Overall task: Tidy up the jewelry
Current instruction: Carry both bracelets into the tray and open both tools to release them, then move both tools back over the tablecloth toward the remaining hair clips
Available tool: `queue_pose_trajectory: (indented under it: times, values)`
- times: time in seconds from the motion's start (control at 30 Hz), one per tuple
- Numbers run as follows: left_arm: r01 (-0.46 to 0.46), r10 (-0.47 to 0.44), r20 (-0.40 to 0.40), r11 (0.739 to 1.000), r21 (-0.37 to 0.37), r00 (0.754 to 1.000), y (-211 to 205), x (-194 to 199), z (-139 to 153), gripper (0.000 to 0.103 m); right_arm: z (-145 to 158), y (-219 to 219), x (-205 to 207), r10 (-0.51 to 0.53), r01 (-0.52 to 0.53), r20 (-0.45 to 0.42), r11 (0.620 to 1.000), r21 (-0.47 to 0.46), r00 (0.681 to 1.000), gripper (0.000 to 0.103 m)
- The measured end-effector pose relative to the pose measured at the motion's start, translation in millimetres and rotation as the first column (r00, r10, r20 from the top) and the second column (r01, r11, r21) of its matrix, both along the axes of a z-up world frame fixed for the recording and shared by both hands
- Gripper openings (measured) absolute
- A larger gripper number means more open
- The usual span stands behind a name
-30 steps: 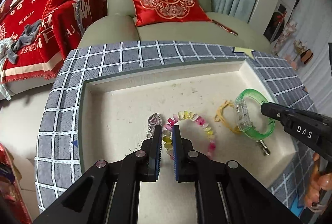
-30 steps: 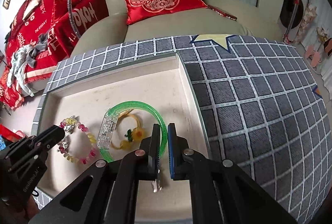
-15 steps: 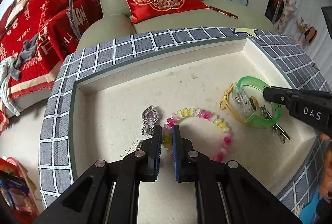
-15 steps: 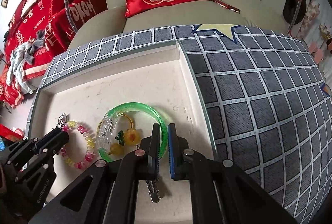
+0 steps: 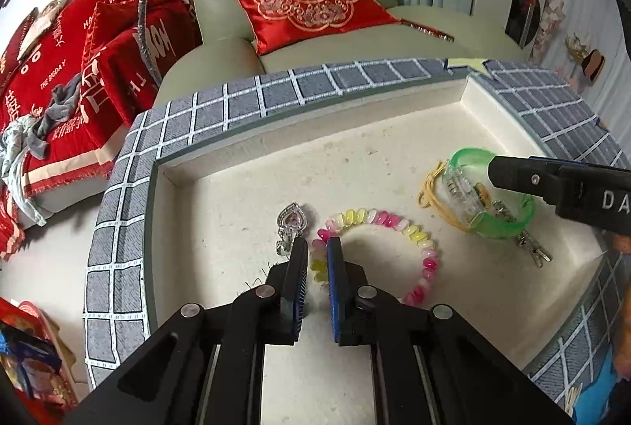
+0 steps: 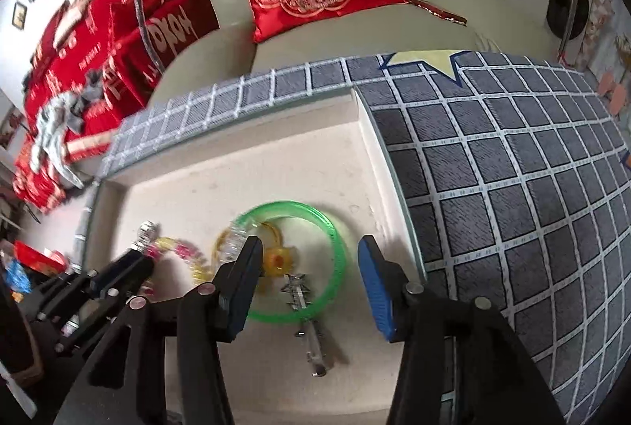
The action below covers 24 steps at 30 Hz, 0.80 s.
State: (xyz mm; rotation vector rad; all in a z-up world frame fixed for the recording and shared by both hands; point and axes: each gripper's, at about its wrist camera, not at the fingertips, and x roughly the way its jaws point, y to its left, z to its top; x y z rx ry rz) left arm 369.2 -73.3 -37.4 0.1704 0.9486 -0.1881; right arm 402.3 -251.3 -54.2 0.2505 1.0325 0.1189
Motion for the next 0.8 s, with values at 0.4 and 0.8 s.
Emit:
queue_pose_trajectory:
  times: [0.4, 0.8]
  values:
    - [-0.065, 0.064, 0.06, 0.998, 0.01, 0.996, 14, 0, 12, 0.025, 25, -3, -17, -0.004, 0.003, 0.057, 1.0, 0.024, 0.998, 0.054]
    - [-0.084, 0.082, 0.166, 0.996, 0.007, 0.983, 26, -30, 42, 0.103, 41, -6, -46, -0.01, 0.005, 0.086, 0.998, 0.069, 0.996, 0.082]
